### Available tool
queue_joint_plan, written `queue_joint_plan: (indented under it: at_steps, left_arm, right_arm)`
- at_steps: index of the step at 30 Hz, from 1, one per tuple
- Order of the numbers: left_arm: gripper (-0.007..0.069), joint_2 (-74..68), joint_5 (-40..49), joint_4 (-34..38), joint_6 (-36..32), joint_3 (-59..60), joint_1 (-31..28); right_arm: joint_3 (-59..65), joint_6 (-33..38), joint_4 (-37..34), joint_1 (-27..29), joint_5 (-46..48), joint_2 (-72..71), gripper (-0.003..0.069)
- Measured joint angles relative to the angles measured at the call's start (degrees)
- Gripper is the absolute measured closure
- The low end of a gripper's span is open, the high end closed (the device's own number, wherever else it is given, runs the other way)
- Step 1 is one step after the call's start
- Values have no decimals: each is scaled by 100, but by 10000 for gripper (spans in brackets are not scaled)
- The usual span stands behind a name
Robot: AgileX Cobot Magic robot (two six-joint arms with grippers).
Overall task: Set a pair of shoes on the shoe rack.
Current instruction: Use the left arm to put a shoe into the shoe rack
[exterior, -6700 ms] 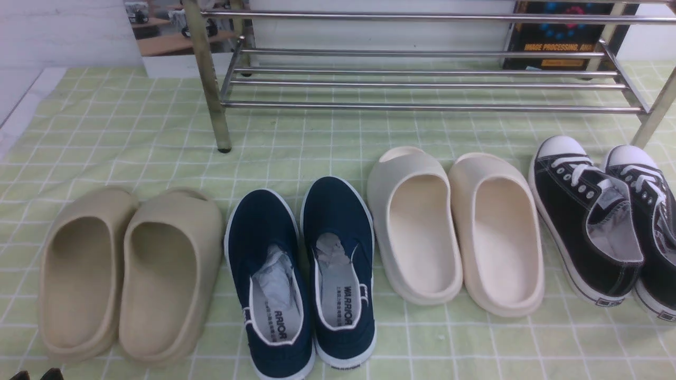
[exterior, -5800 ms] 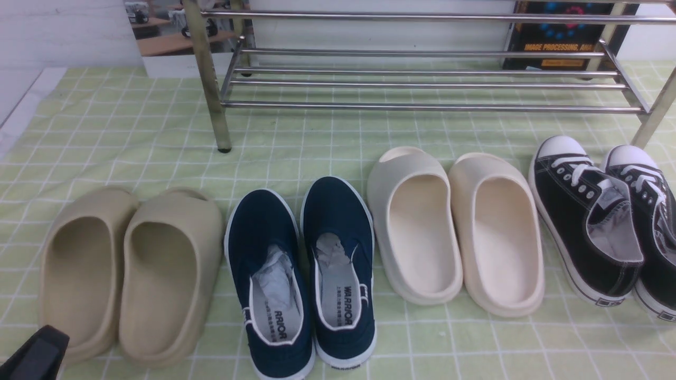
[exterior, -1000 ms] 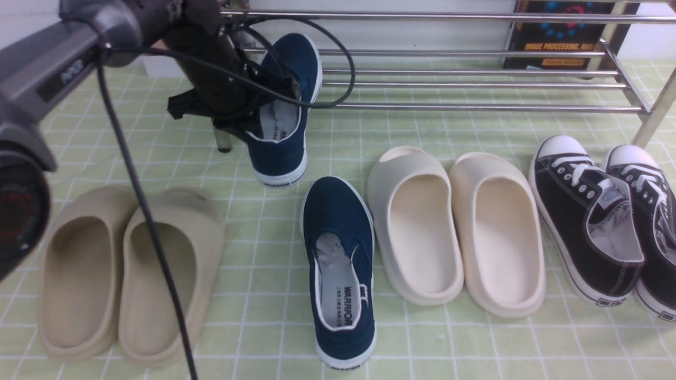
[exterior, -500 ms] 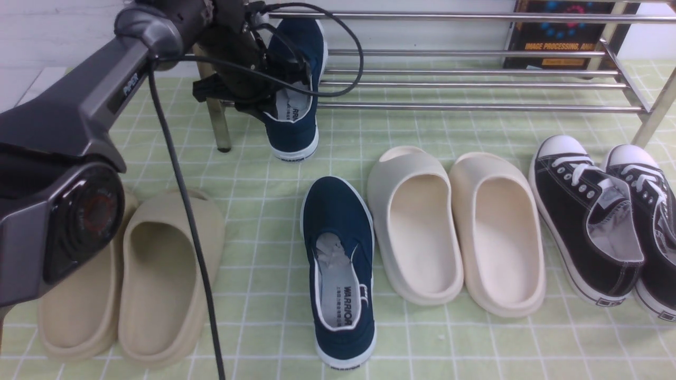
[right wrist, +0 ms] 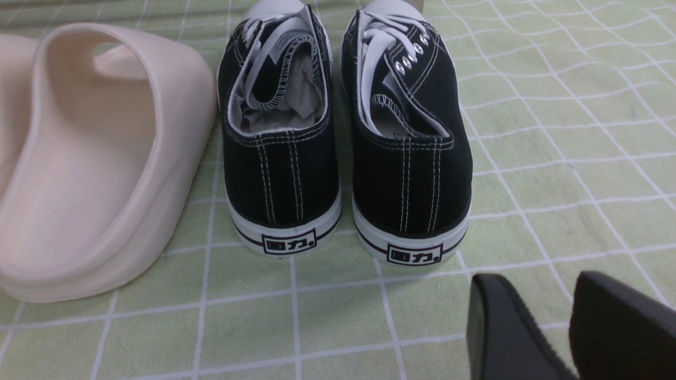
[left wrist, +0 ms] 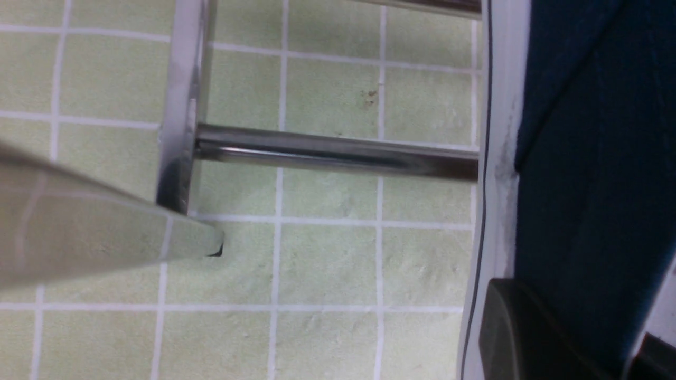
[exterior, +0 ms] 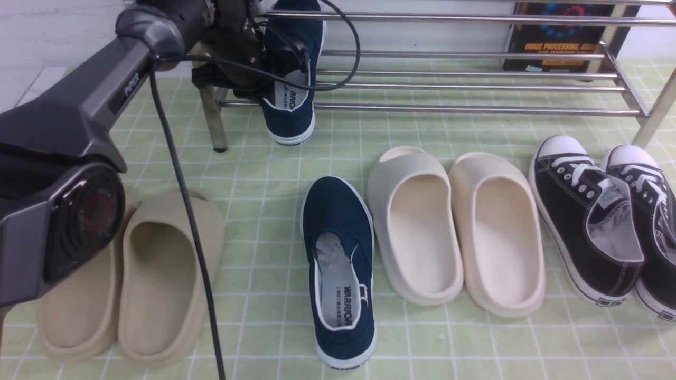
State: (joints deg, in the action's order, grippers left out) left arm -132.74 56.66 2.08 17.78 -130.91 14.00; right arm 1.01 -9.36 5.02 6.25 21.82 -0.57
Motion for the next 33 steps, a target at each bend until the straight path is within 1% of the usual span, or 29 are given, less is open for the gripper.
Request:
queue_joint_plan:
  at_steps: [10,14,20,24,27,30,32,33]
  left_arm:
    - [609,0,0,-31,0,0,-115]
    - [590,0,0,-32,4,0,-116]
    - [501,0,-101,-37,16,-18,-116]
    - [383,68,-103,0,28,-61,-121]
    - [325,186,-15,14,28,-63,-121]
    - [319,335,117,19,28,-63,-121]
    - [332,505,276,-9,35,-63,-129]
    - [350,622,389,-37,35,-63,-152]
  right_arm:
    - [0,0,0,0,0,0,420]
    - [0,0,0,0,0,0,420]
    - [0,0,0,0,0,0,420]
    - [0,0,0,0,0,0,420]
    - [0,0,0,0,0,0,420]
    - [0,0,0,0,0,0,420]
    - [0,0,0,0,0,0,420]
    - [0,0,0,0,0,0,420]
